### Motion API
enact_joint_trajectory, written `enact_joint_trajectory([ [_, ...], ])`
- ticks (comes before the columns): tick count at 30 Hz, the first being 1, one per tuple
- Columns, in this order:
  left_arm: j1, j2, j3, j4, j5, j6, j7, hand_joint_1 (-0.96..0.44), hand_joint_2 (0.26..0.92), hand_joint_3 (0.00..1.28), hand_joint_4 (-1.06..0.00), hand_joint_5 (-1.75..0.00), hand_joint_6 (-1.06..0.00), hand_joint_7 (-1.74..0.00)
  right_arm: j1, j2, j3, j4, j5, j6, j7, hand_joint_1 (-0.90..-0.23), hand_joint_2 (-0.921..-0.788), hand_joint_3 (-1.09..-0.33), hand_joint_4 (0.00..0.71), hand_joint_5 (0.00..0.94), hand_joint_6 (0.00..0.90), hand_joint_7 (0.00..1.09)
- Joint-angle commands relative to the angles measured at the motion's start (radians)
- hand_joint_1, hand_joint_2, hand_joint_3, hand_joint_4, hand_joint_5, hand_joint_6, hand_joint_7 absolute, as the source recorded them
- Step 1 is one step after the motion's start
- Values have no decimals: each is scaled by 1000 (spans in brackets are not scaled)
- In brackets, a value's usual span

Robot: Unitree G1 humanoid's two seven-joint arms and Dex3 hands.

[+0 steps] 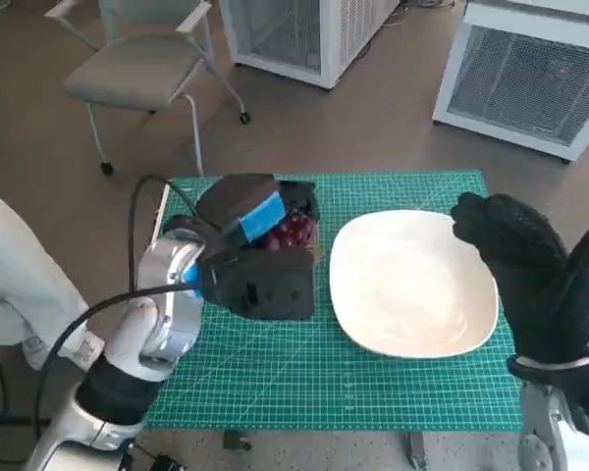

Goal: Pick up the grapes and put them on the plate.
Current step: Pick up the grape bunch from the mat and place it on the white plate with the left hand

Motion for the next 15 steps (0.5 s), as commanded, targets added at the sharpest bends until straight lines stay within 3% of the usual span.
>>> enact_joint_trajectory([
  [1,1,4,8,-34,-7,-30,5,2,903,41,-734,-1245,-741,-918,12,-3,0,14,2,3,5,-328,-921,-607,450,851,245,988],
  [6,-21,-15,-1,-8,-11,-65,12,3,906,40,-704,-1311,-779,-837,16,-2,-1,9,3,1,3,-328,-921,-607,450,850,246,986],
  [15,-66,-60,-12,28,-34,-85,-14,5,912,36,-703,-1322,-765,-839,27,-3,-5,-3,4,-3,2,-329,-921,-606,452,848,248,983],
])
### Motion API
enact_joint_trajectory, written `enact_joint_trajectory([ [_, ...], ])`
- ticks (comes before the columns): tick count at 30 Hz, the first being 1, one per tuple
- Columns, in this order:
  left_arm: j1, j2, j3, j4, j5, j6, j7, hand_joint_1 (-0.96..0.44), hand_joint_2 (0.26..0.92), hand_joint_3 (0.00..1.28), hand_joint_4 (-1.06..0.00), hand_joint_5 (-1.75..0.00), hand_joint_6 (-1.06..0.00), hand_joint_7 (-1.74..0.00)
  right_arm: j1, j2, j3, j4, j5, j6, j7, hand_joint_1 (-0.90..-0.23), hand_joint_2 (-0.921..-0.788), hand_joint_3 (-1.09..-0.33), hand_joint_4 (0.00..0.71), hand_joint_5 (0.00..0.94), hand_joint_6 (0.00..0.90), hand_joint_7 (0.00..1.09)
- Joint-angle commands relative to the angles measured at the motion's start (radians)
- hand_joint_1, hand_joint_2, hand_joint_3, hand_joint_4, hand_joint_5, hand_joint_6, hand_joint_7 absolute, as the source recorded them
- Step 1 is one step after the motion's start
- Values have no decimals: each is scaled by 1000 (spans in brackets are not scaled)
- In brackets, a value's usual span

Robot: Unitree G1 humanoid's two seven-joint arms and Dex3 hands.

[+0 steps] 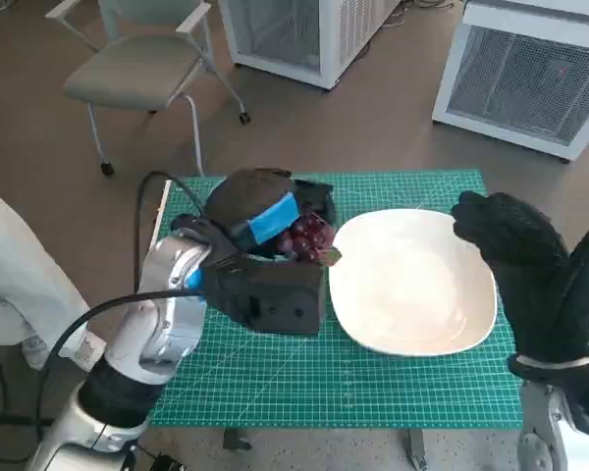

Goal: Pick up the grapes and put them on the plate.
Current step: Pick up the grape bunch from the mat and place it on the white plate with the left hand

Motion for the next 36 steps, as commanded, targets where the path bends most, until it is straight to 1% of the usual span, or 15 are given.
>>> enact_joint_trajectory([
  [1,-63,-30,-11,14,-9,-8,-14,5,911,37,-705,-1319,-764,-842,28,-3,-5,-2,3,2,2,-329,-921,-606,452,848,248,982],
  [5,-89,-65,-20,31,-12,-8,-11,3,903,43,-737,-1268,-745,-883,33,-4,-7,-7,3,-1,1,-330,-921,-605,453,847,248,981],
  [12,-157,-146,-54,125,-11,-59,40,2,898,45,-765,-1217,-723,-934,46,-2,-8,-25,3,-1,-4,-333,-921,-604,454,846,247,979],
  [18,-231,-204,-73,271,-20,-150,105,1,916,59,-680,-1313,-701,-952,59,-1,-10,-51,4,7,-13,-334,-921,-602,455,846,249,982],
  [20,-257,-222,-75,329,-27,-186,126,1,918,68,-665,-1312,-679,-992,61,-2,-13,-57,5,10,-15,-334,-921,-602,455,845,250,984],
  [25,-318,-269,-68,493,-60,-297,187,1,920,74,-682,-1211,-624,-1133,68,-3,-21,-68,7,13,-19,-332,-921,-601,456,842,253,986],
  [28,-350,-294,-71,589,-73,-357,220,0,920,75,-693,-1169,-604,-1181,74,-2,-25,-70,7,13,-21,-331,-921,-601,457,839,253,986],
  [32,-375,-313,-76,670,-76,-407,245,0,920,77,-704,-1157,-588,-1196,79,0,-28,-73,6,12,-24,-331,-921,-601,458,836,254,986],
  [36,-396,-331,-89,728,-63,-425,256,1,920,84,-692,-1212,-591,-1154,85,3,-30,-78,3,11,-30,-331,-921,-601,461,834,255,986],
])
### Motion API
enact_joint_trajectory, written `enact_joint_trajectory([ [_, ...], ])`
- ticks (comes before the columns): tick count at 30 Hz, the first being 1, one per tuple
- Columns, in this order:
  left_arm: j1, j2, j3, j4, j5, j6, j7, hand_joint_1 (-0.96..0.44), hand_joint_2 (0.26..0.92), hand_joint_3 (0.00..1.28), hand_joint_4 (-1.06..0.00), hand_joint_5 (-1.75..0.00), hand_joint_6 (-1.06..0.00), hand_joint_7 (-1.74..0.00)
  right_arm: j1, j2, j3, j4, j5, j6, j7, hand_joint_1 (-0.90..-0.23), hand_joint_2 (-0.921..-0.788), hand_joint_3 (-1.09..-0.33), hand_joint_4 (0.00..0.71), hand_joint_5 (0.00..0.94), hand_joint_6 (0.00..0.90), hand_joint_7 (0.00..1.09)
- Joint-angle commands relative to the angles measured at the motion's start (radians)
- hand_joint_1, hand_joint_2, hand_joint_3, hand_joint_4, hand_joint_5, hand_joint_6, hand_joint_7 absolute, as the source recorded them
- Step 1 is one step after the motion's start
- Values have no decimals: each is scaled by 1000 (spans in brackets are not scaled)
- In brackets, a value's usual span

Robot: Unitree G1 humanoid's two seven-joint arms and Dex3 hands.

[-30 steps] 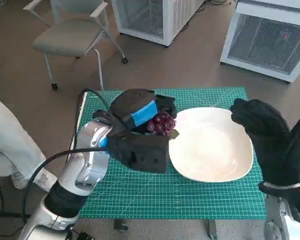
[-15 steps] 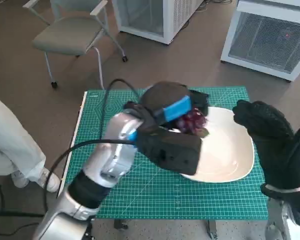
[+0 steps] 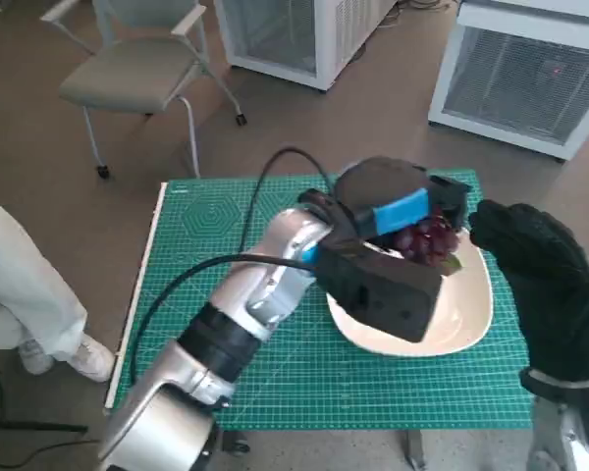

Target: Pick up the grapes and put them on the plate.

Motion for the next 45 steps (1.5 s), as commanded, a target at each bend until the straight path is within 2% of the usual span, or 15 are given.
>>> enact_joint_trajectory([
  [1,-49,-19,-13,67,2,-25,24,1,920,85,-686,-1227,-595,-1141,28,2,-2,-3,1,15,-17,-331,-921,-601,462,834,256,986],
  [6,-59,-36,-15,104,-2,-15,16,1,920,92,-657,-1284,-614,-1099,32,3,-2,-9,-3,16,-29,-331,-921,-599,466,831,261,985],
  [11,-61,-55,5,133,-39,8,-26,1,920,106,-639,-1301,-601,-1116,35,1,-1,-16,-5,20,-40,-334,-921,-595,469,827,263,982],
  [16,-54,-62,31,161,-91,-12,-61,-1,921,177,-584,-1316,-485,-1269,36,2,0,-20,-8,24,-50,-336,-921,-592,470,824,265,980],
  [17,-54,-62,33,164,-96,-17,-64,-21,914,187,-552,-1239,-450,-1247,37,2,1,-21,-8,25,-51,-336,-921,-591,470,823,265,980],
  [19,-51,-61,35,169,-104,-23,-67,-94,901,153,-508,-899,-419,-1001,37,3,3,-21,-10,24,-53,-336,-921,-590,471,822,265,979],
  [21,-48,-61,37,173,-110,-25,-68,-204,886,86,-407,-467,-377,-617,37,4,5,-20,-14,22,-55,-336,-921,-589,471,821,266,978],
  [23,-46,-57,33,174,-111,-26,-70,-296,874,43,-275,-226,-323,-350,36,4,7,-18,-17,19,-55,-336,-921,-589,472,820,266,977],
  [27,-48,-36,7,168,-88,-33,-82,-551,883,23,-79,-50,-211,-92,32,2,7,-9,-17,17,-52,-336,-921,-588,472,818,267,977],
  [30,-54,-19,-13,173,-69,-47,-94,-727,906,69,-24,-15,-135,-30,27,1,8,-3,-18,17,-52,-336,-921,-588,473,817,267,976],
  [33,-55,-7,-22,180,-63,-60,-98,-826,915,129,-8,-5,-91,-11,22,0,9,4,-20,15,-51,-335,-921,-588,474,816,267,975],
  [35,-45,-1,-15,180,-69,-68,-95,-808,918,142,-3,-2,-80,-7,20,1,10,10,-21,12,-49,-335,-921,-588,474,816,268,975],
  [39,-11,15,16,176,-107,-92,-100,-650,920,117,0,0,-90,-13,16,3,13,17,-23,8,-50,-335,-921,-588,474,815,268,973],
  [42,28,28,66,168,-175,-118,-130,-550,921,95,1,1,-104,-19,17,4,14,14,-24,9,-51,-335,-921,-589,474,814,268,973],
  [45,84,46,130,152,-262,-160,-159,-519,921,84,1,1,-112,-22,18,4,15,9,-22,10,-51,-335,-921,-589,474,814,268,973],
])
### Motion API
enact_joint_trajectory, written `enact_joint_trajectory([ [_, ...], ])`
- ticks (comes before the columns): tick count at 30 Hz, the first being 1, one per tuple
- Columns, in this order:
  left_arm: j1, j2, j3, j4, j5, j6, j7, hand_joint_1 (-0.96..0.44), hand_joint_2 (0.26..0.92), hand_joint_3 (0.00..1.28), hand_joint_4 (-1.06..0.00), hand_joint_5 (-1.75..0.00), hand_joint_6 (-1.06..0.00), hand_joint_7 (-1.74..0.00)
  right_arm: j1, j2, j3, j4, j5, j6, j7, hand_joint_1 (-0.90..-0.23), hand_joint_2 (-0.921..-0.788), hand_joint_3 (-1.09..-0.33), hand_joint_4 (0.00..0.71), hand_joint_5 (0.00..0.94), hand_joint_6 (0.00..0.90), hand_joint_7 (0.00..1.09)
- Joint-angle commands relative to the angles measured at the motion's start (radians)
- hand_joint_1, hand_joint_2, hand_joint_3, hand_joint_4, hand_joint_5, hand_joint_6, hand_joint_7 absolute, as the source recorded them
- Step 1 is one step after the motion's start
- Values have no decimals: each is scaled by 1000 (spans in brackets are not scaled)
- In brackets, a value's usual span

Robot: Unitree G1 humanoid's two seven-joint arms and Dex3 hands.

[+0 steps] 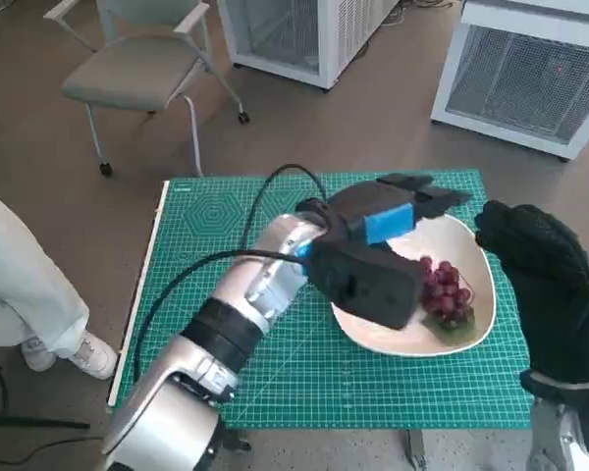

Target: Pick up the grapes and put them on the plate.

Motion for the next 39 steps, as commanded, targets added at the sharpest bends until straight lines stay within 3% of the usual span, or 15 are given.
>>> enact_joint_trajectory([
  [1,98,38,96,-26,-125,-64,-43,-523,921,83,1,1,-114,-22,7,2,5,7,-2,8,-4,-335,-921,-589,474,814,268,973],
  [10,235,67,288,-11,-350,-178,-73,-539,921,122,-4,-2,-166,-41,5,0,4,5,7,8,3,-336,-921,-588,476,814,267,972],
  [18,384,35,440,-85,-564,-217,-132,-521,921,150,-110,-20,-223,-38,1,-1,5,10,13,7,11,-336,-921,-587,477,812,268,970],
  [29,557,60,526,-236,-725,-198,-251,-485,921,137,-156,-17,-271,-35,-2,-2,10,17,17,6,17,-337,-921,-588,476,813,264,970],
  [39,642,74,561,-340,-777,-105,-263,-462,921,145,-226,-35,-321,-39,-6,-1,15,20,20,12,18,-337,-921,-588,475,814,262,971],
])
